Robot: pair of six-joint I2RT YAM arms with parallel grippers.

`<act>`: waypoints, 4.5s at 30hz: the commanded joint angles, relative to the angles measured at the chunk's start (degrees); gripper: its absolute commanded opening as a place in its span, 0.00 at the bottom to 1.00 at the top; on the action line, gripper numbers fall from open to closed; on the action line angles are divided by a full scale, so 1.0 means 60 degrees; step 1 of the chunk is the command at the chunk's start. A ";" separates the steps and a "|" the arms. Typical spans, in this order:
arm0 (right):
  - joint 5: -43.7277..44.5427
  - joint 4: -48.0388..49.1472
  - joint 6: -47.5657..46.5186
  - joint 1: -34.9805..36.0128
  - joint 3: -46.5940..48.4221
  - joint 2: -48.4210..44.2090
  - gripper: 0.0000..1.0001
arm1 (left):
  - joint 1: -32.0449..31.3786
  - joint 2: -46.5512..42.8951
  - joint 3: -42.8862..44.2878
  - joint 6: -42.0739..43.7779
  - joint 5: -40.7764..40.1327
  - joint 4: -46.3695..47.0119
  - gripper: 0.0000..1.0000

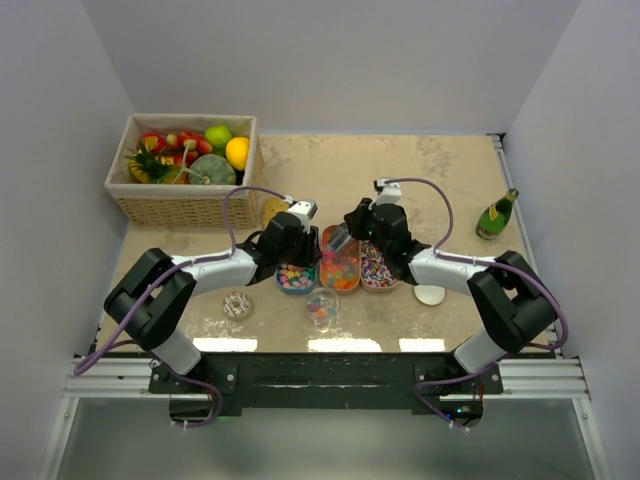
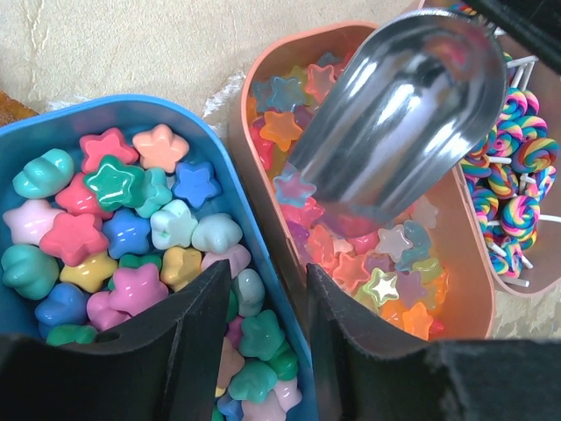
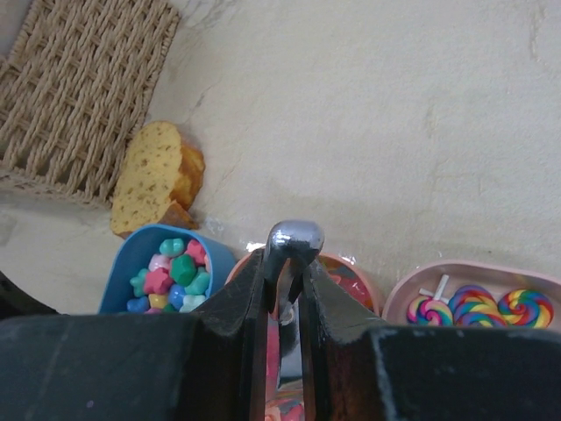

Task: Pack the candies
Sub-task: Scoop the fake candies from the storage box, then place the fake candies in the packing bottle.

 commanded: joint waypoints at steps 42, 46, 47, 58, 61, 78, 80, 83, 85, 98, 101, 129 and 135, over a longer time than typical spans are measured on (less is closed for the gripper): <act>-0.3067 -0.0708 0.3712 -0.1516 -0.1221 -0.0354 0.00 | -0.0040 -0.1144 0.0280 -0.0138 -0.0928 -0.0381 0.43; -0.3053 -0.0707 0.3800 -0.1604 -0.1265 -0.0618 0.00 | -0.0040 -0.1334 0.0265 -0.0138 -0.1060 -0.0455 0.44; -0.2980 -0.0708 0.3829 -0.1619 -0.1279 -0.0676 0.00 | -0.0055 -0.1363 0.0279 -0.0138 -0.1089 -0.0469 0.45; -0.2496 -0.1205 0.3668 -0.1869 -0.1470 -0.1833 0.00 | -0.0040 -0.1744 0.0221 -0.0109 -0.1397 -0.0806 0.47; -0.2277 -0.1220 0.3712 -0.1927 -0.1601 -0.2009 0.00 | -0.0055 -0.1846 0.0162 -0.0051 -0.1441 -0.0879 0.48; -0.3094 -0.1118 0.3756 -0.2454 -0.2041 -0.2918 0.00 | -0.0040 -0.1935 0.0323 -0.0051 -0.1763 -0.1011 0.49; -0.3373 -0.0855 0.3713 -0.2454 -0.2099 -0.3050 0.00 | -0.0040 -0.1964 0.0338 -0.0050 -0.1807 -0.1041 0.50; -0.3989 -0.0532 0.3581 -0.2440 -0.2144 -0.3196 0.00 | -0.0040 -0.1993 0.0367 -0.0050 -0.1866 -0.1084 0.50; -0.4426 -0.0299 0.3551 -0.2469 -0.2158 -0.3255 0.00 | -0.0055 -0.2008 0.0382 -0.0050 -0.1924 -0.1099 0.50; -0.6962 0.0201 0.3435 -0.2309 -0.2275 -0.3343 0.00 | -0.0040 -0.2242 0.0426 0.0081 -0.2232 -0.1275 0.51; -0.7051 -0.0062 0.3288 -0.2133 -0.2334 -0.3430 0.00 | -0.0025 -0.2243 0.0426 0.0082 -0.2276 -0.1290 0.51; -0.4753 -0.2274 0.1017 -0.0638 -0.1382 -0.4090 0.00 | -0.0025 -0.2477 0.0295 0.0052 -0.2496 -0.1495 0.52; -0.4488 -0.2523 0.0637 -0.0579 -0.1075 -0.4134 0.00 | -0.0025 -0.2726 0.0148 0.0008 -0.2715 -0.1597 0.52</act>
